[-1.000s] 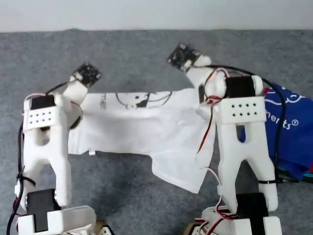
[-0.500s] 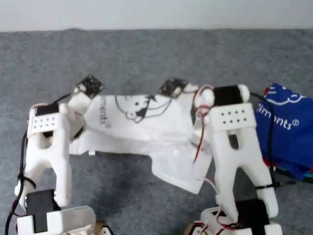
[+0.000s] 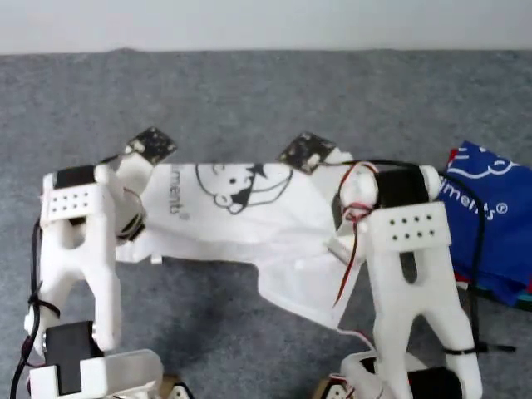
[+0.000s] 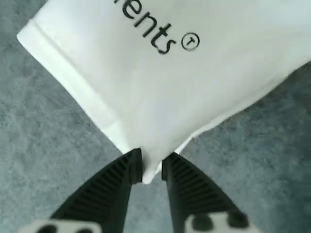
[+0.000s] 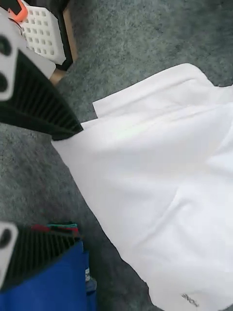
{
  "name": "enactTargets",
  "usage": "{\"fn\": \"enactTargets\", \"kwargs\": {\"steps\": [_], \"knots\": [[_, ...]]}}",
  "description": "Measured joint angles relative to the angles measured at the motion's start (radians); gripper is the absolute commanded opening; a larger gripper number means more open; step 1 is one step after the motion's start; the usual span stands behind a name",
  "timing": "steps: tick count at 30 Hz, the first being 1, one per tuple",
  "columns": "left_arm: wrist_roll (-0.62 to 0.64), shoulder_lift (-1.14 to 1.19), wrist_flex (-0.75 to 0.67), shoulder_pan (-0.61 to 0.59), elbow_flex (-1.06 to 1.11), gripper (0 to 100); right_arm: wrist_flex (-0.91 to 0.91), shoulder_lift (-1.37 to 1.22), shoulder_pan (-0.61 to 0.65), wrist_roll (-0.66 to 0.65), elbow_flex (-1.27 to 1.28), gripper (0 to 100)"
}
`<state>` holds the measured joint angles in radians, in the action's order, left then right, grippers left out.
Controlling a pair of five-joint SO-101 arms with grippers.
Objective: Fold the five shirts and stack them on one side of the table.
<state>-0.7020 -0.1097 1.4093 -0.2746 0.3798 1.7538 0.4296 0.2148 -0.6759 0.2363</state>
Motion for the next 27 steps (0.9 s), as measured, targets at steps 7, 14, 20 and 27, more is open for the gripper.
{"fn": "enactTargets", "kwargs": {"steps": [7, 14, 20, 27], "knots": [[0.005, 0.0, 0.101, -0.031, -0.161, 8, 0.0, 0.078, -0.002, 0.0, 0.0, 28.7], [-0.002, 0.0, 0.126, -0.029, -0.18, 8, 0.0, 0.133, 0.0, 0.002, 0.0, 28.8], [-0.002, 0.0, 0.092, -0.021, -0.169, 9, 0.0, 0.133, 0.023, 0.011, 0.005, 29.0], [0.002, 0.0, 0.069, 0.017, -0.081, 8, 0.0, 0.121, 0.172, 0.163, 0.04, 43.3]]}}
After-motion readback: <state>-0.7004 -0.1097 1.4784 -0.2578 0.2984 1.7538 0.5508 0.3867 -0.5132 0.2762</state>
